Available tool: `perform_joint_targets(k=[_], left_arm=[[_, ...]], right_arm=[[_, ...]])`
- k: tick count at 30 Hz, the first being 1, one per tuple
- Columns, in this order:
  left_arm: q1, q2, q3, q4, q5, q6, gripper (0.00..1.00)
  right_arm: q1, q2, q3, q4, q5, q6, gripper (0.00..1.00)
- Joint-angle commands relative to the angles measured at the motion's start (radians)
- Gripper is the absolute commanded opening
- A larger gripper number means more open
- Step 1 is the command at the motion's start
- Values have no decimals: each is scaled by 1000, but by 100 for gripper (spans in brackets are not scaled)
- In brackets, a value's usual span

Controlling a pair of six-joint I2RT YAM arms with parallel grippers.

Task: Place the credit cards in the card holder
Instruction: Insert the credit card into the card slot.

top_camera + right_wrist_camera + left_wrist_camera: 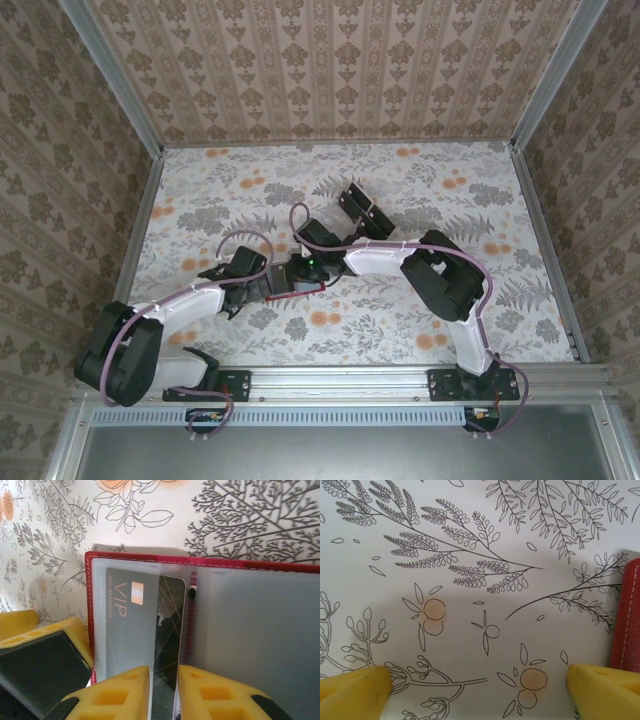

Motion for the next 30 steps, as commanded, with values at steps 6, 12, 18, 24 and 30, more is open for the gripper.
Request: perform_joint_targets(k=[6, 12, 18, 24, 30], left_arm=[[4, 38, -13, 53, 58, 17, 100], [4, 31, -6, 50, 64, 20, 100], [14, -16, 20, 9, 55, 31, 100], [60, -108, 39, -39, 59, 33, 100], [121, -165, 47, -70, 74, 46, 100]], right_arm=[[31, 56, 69, 0, -31, 24, 23], [42, 61, 80, -21, -27, 14, 24], [27, 4, 76, -62, 4, -17, 40], [6, -54, 64, -79, 24, -37, 46], [4, -50, 66, -84, 19, -48, 47]])
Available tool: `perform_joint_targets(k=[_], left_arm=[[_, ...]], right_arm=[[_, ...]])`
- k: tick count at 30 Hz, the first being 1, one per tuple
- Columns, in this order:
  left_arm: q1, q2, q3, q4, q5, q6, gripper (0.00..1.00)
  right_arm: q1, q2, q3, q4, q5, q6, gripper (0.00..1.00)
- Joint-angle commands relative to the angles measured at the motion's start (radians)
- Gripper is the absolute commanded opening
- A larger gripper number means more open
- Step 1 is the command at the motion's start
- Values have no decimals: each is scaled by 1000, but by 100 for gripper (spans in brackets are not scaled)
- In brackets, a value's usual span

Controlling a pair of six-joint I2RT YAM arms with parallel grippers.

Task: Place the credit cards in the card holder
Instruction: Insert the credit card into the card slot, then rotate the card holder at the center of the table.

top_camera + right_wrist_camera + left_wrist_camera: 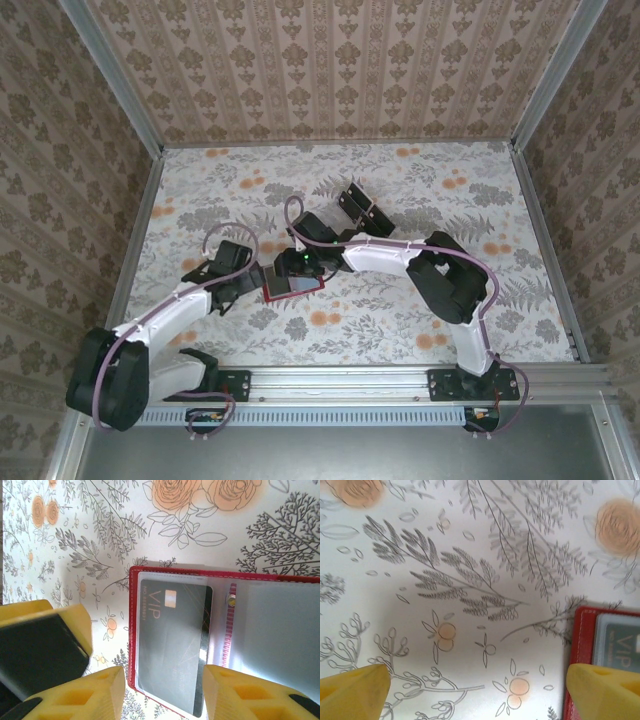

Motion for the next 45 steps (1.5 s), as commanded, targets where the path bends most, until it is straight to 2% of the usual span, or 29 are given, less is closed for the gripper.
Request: perform_joint_targets(k=[1, 21, 30, 33, 40, 45], left_arm=[[25, -24, 29, -41, 18, 29, 100], [43, 25, 23, -1, 46, 41, 100], [49, 27, 39, 4, 80, 75, 100], [51, 31, 40, 10, 99, 84, 100], [52, 33, 30, 13, 110, 79, 100], [49, 49, 33, 17, 118, 78, 100]], right_arm=[[-3, -13, 3, -29, 11, -15, 47], [58, 84, 57, 24, -48, 37, 45], [34, -80, 18, -102, 109, -83, 52], [31, -59, 63, -161, 134, -138, 52], [31, 43, 132, -179, 120, -181, 51], [21, 55, 117, -213, 200, -219, 51]])
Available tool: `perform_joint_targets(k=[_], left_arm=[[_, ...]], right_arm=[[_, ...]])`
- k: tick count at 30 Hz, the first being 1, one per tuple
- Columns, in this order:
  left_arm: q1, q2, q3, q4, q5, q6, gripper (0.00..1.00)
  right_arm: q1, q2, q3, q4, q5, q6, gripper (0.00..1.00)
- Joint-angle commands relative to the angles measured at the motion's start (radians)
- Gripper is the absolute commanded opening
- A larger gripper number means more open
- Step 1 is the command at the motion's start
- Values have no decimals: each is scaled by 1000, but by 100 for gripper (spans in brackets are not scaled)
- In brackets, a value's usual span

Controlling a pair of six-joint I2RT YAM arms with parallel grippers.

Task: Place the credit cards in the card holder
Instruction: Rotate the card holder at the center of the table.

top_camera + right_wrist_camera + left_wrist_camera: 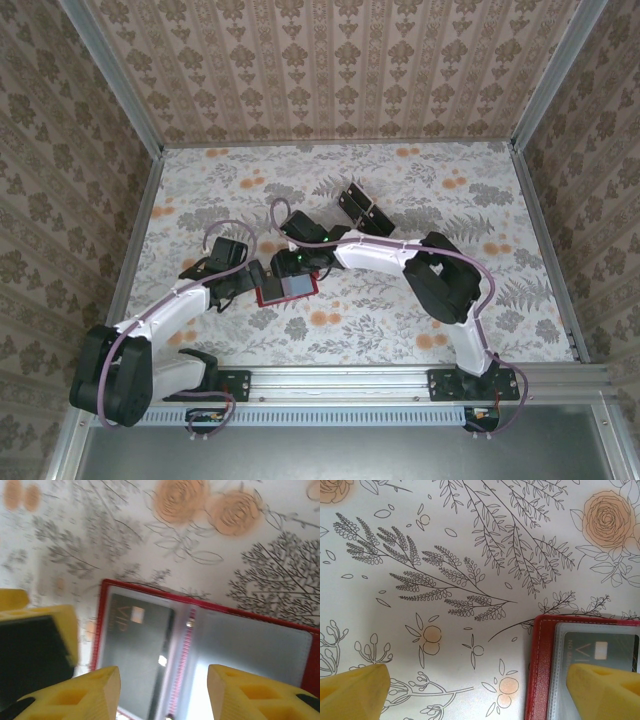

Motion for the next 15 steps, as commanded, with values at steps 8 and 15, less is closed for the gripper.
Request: perform_joint_targets(k=[8, 15], left_arm=[[3, 43, 32, 17, 27, 20, 100], [1, 50, 42, 22, 31, 32, 100]], right_arm=[[-39, -44, -111, -73, 163, -50, 50], [-38, -104, -228, -31, 149, 10, 49]])
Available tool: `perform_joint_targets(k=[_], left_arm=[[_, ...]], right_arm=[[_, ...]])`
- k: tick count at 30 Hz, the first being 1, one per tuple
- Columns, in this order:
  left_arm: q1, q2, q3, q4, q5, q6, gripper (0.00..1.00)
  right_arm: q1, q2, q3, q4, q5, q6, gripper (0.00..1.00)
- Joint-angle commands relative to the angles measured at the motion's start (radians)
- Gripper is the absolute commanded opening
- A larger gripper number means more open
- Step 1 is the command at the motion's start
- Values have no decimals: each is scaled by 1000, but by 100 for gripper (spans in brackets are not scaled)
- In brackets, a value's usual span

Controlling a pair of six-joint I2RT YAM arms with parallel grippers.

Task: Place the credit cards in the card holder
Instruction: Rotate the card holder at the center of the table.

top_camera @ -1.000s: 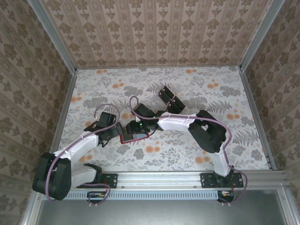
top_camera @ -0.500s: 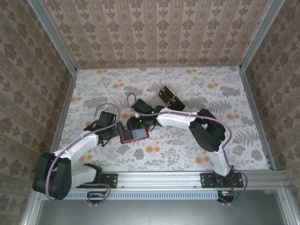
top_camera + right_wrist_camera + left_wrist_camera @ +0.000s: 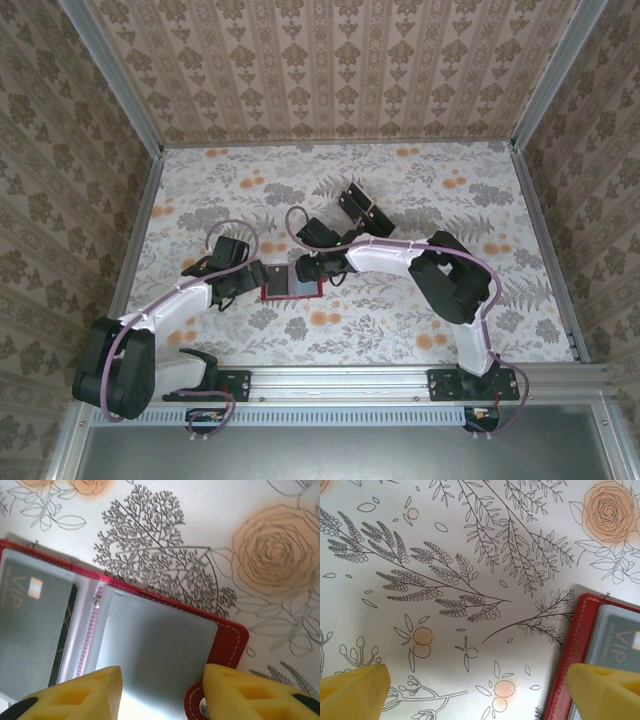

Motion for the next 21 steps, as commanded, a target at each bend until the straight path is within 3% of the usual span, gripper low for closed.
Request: perform_joint_targets(k=[1, 11, 21], left_arm=[[0, 12, 33, 8, 14, 33, 100], [2, 55, 63, 17, 42, 83, 100], [-10, -17, 34, 10, 69, 76, 100]], right_arm=[[1, -47, -69, -22, 19, 51, 49], [28, -157, -132, 23, 6, 147, 48], [27, -216, -23, -56, 22, 74, 51]])
